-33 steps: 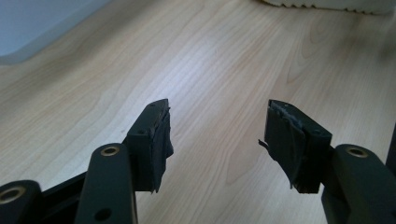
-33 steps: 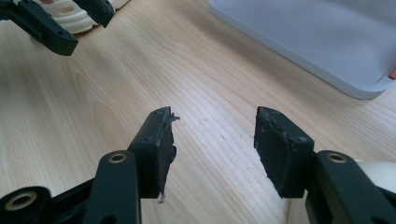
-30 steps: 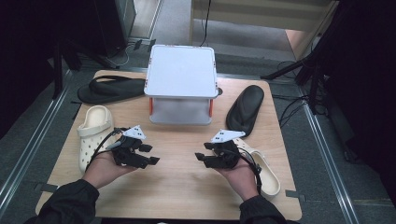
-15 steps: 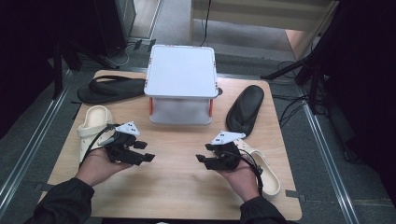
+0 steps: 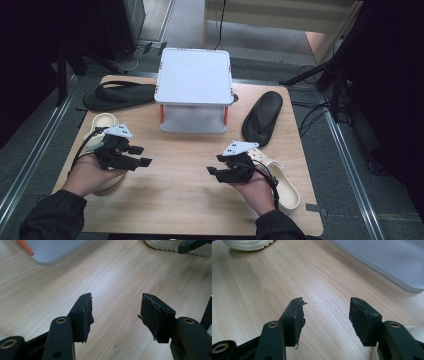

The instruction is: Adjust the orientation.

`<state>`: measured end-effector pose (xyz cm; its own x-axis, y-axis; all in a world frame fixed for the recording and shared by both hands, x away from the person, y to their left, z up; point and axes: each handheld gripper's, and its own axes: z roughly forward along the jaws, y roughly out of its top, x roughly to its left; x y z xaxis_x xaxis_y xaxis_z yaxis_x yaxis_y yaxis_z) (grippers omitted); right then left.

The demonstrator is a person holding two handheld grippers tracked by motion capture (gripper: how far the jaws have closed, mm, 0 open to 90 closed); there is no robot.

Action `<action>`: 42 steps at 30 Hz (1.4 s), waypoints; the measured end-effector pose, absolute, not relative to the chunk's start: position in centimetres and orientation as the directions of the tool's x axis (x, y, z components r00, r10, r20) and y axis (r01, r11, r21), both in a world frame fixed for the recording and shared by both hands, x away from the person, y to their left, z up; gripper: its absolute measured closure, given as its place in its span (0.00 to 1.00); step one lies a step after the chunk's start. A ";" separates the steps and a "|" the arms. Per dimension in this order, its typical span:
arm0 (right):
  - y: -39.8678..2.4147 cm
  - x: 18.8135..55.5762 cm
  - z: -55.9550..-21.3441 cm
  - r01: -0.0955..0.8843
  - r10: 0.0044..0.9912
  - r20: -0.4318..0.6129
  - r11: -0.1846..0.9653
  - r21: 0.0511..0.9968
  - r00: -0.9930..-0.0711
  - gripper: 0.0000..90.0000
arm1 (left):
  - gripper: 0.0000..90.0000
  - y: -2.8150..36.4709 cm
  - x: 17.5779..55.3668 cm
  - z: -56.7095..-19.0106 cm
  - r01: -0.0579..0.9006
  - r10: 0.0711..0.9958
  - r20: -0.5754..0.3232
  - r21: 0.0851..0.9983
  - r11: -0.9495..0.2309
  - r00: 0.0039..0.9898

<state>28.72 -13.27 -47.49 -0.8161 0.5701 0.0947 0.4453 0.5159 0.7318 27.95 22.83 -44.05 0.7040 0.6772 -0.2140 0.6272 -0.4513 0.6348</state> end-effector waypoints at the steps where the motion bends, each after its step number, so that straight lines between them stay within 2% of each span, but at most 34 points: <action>1: -13.3 28.7 -47.5 0.445 0.570 0.095 0.516 0.732 -0.816 0.51 | 0.48 23.1 28.0 -43.9 0.630 0.680 -0.216 0.636 -0.446 0.700; 13: -12.9 28.7 -47.6 0.443 0.562 0.091 0.531 0.722 -0.822 0.51 | 0.48 26.5 28.1 -42.2 0.652 0.732 -0.202 0.643 -0.402 0.651; 28: -12.7 28.4 -47.7 0.436 0.557 0.078 0.547 0.715 -0.827 0.50 | 0.47 30.9 30.4 -40.7 0.670 0.793 -0.161 0.646 -0.365 0.587; 42: -12.6 28.4 -47.9 0.431 0.555 0.071 0.552 0.713 -0.829 0.50 | 0.46 34.3 32.1 -42.9 0.713 0.832 -0.141 0.604 -0.356 0.536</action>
<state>28.40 -12.58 -47.87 -0.8286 0.5554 0.0706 0.4312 0.5525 0.7133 32.10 34.31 -42.91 0.5359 0.8324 -0.1412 0.7126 -0.3562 0.6044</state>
